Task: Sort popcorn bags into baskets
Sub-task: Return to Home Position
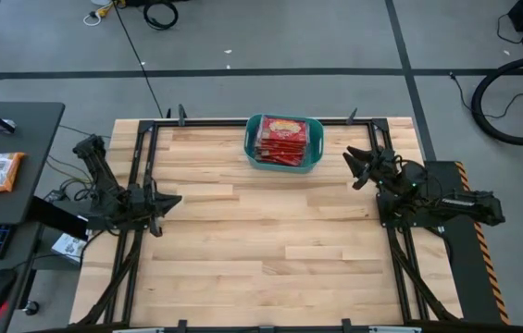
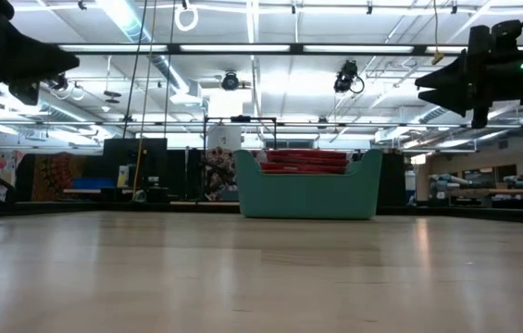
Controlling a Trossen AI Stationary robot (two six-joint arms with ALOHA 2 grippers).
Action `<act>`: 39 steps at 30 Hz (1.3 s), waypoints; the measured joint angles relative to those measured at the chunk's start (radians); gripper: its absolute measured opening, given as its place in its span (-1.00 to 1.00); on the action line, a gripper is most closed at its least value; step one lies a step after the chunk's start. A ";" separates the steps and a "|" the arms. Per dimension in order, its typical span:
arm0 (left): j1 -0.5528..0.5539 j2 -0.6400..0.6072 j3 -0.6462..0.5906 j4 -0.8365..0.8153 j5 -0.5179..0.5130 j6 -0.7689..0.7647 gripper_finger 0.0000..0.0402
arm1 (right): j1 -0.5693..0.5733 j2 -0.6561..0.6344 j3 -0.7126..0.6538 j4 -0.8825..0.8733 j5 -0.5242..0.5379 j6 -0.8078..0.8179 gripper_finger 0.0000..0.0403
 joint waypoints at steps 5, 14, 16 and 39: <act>0.000 0.000 0.000 0.000 0.000 -0.024 -0.91 | 0.000 0.000 0.000 0.000 -0.002 -0.002 -0.16; 0.000 0.000 0.000 0.001 0.000 -0.015 -0.90 | 0.000 0.000 0.000 0.000 -0.003 -0.002 -0.16; 0.000 0.000 0.000 0.001 0.000 -0.015 -0.90 | 0.000 0.000 0.000 0.000 -0.002 -0.002 -0.16; 0.000 0.000 0.000 0.001 0.001 -0.013 -0.90 | 0.000 0.000 0.000 -0.001 -0.003 -0.002 -0.16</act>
